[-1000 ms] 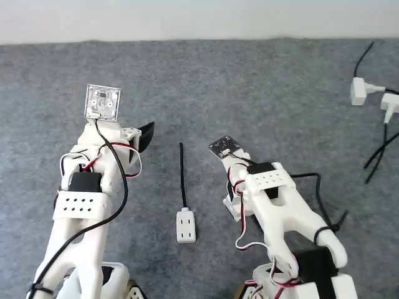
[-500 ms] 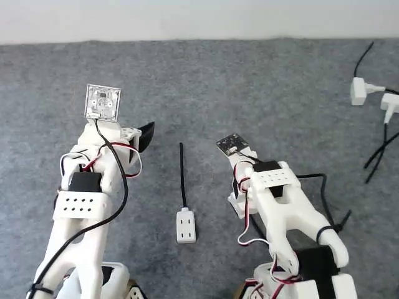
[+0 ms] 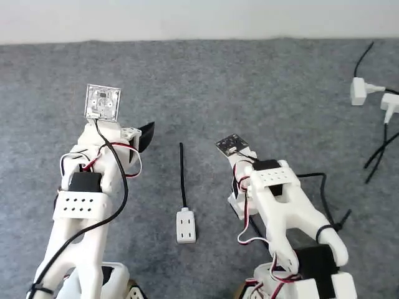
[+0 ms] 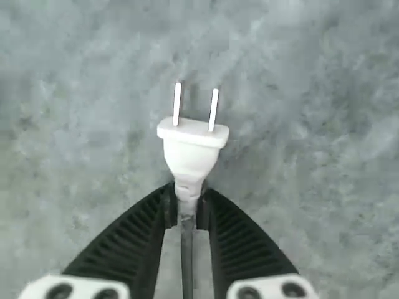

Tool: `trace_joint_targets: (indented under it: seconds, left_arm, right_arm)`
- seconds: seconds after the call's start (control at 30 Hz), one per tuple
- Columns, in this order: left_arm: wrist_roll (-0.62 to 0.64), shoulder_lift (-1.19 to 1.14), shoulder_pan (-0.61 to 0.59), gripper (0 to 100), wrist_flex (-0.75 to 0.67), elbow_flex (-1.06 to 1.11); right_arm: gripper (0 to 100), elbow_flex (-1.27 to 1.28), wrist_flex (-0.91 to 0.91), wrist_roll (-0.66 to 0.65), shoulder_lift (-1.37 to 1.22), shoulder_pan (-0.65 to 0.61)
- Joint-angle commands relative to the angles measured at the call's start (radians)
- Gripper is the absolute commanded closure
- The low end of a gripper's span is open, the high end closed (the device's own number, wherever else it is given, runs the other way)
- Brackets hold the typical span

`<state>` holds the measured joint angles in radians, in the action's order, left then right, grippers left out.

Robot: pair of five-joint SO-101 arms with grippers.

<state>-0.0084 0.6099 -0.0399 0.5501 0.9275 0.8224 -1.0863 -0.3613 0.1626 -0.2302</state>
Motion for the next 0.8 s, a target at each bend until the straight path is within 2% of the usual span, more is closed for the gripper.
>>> trace_joint_targets:
  seconds: [0.0, 0.17, 0.4, 0.63, 0.77]
  left_arm:
    - [-0.006, 0.000, -0.005, 71, -0.005, -0.019]
    - [-0.006, 0.000, -0.003, 71, -0.005, -0.019]
    - [-0.006, 0.005, 0.031, 71, 0.006, -0.019]
    - [-0.026, 0.009, 0.216, 71, 0.192, -0.105]
    - [-0.049, 0.009, 0.313, 71, 0.345, -0.232]
  right_arm:
    - [99.0, -0.169, -0.202, -0.055, 0.071, 0.005]
    - [99.0, -0.373, -0.407, -0.092, 0.147, 0.051]
    - [99.0, -0.497, -0.535, -0.118, 0.165, 0.045]
    - [99.1, -0.723, -0.661, -0.121, 0.165, 0.041]
    - [99.1, -0.783, -0.691, -0.115, 0.163, -0.012]
